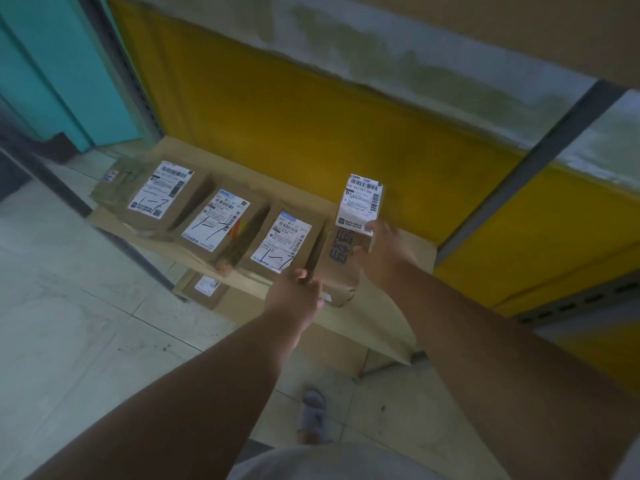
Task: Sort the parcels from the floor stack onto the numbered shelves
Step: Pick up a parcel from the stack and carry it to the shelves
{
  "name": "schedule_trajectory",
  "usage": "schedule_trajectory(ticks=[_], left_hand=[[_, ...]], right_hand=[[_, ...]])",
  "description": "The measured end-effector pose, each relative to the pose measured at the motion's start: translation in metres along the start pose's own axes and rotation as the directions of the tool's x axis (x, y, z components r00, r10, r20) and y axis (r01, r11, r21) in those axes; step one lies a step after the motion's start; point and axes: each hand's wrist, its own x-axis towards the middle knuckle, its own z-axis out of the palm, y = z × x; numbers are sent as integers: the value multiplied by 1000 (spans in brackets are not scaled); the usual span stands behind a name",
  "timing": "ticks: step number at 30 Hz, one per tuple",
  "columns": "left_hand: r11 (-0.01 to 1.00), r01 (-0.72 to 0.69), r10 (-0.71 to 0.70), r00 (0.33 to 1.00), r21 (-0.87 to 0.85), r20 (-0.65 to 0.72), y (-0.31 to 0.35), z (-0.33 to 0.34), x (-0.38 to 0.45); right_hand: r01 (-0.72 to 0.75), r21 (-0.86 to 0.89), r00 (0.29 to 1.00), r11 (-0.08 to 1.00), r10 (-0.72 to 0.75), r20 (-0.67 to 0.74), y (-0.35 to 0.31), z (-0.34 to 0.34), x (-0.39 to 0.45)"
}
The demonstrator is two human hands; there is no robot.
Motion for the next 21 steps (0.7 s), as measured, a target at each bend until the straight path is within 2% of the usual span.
schedule_trajectory(ticks=[2, 5, 9, 12, 15, 18, 21], left_hand=[[982, -87, 85, 996, 165, 14, -5, -13, -11], [929, -207, 199, 978, 307, 57, -11, -41, -23], [906, -302, 287, 953, 296, 93, -22, -111, -33], [912, -282, 281, 959, 299, 50, -43, -190, -40], [915, -254, 282, 958, 314, -48, -73, -279, -52], [916, -215, 280, 947, 339, -156, -105, -365, -65], [937, -190, 268, 929, 292, -255, -130, -438, -74]], right_hand=[[10, -20, 1000, 1000, -10, -9, -8, -3, -22], [44, -16, 997, 999, -45, -64, -36, -3, -61], [122, 22, 990, 992, -120, -73, -97, 13, -108], [194, 47, 979, 980, -190, -76, -156, 42, -137], [287, 103, 957, 952, -282, -67, -231, 82, -161], [408, 141, 912, 902, -409, -20, -314, 122, -180], [494, 197, 863, 847, -505, 5, -388, 153, -194]])
